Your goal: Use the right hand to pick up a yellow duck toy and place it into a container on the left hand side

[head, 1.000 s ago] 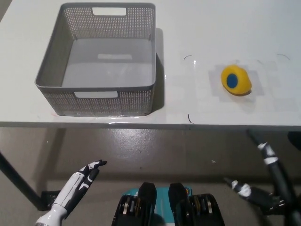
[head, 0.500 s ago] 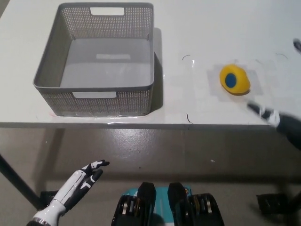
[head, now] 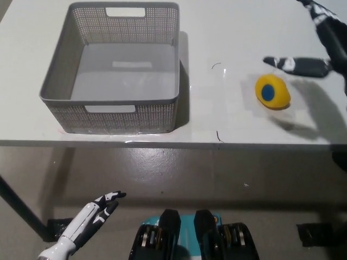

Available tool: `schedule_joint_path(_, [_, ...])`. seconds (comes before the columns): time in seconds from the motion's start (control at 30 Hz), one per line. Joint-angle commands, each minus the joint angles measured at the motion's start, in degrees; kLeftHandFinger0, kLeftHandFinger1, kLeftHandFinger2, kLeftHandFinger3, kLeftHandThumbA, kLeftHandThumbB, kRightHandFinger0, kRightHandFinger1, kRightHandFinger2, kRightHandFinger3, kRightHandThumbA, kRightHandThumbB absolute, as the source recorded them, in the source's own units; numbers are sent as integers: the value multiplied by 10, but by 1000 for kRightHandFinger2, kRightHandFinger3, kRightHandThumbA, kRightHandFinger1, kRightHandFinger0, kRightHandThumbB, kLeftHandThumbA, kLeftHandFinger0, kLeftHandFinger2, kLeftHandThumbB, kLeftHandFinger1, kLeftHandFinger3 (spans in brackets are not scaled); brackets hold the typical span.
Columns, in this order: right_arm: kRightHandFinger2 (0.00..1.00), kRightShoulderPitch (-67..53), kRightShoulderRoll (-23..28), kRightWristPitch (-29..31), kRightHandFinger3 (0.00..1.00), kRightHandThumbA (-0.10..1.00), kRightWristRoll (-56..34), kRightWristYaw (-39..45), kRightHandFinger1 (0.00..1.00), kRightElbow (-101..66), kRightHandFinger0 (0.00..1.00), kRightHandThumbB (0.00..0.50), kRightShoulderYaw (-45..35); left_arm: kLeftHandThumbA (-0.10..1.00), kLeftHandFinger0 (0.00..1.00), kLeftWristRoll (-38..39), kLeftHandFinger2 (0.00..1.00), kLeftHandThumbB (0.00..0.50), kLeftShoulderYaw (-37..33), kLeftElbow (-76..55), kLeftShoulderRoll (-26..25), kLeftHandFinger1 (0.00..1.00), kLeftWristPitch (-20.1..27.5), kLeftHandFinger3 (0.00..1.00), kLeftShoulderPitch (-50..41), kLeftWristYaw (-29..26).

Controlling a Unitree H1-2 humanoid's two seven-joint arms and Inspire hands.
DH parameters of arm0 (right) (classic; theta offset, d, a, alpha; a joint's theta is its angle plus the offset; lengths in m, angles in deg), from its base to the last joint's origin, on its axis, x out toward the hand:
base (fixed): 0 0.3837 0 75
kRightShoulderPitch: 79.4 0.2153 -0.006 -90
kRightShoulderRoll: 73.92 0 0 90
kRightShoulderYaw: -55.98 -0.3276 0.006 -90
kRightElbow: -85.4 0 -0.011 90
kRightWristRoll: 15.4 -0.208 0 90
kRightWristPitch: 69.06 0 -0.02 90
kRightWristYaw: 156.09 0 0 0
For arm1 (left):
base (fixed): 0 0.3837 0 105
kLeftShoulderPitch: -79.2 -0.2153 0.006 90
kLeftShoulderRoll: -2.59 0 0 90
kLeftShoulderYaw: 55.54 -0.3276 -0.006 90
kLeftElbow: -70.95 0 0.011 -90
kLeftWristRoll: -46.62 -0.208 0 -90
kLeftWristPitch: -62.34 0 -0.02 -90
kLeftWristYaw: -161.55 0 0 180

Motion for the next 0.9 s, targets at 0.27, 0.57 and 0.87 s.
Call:
schedule_joint_path(0.27, [1000, 281, -1, 2, 1000, 970, -19, 115, 1000, 462, 1000, 496, 72, 1000, 1000, 2, 1000, 428, 5, -11, -1, 1000, 33, 1000, -4, -1])
schedule_joint_path(0.57, [1000, 342, -25, 47, 1000, 947, -52, 128, 1000, 647, 1000, 483, 58, 1000, 1000, 4, 1000, 421, 2, -10, -3, 1000, 38, 1000, -2, 5])
schedule_joint_path(0.87, [1000, 344, -20, 102, 1000, 1000, -70, 142, 1000, 716, 1000, 450, 57, 1000, 1000, -1, 1000, 437, 0, -21, -6, 1000, 27, 1000, -4, 9])
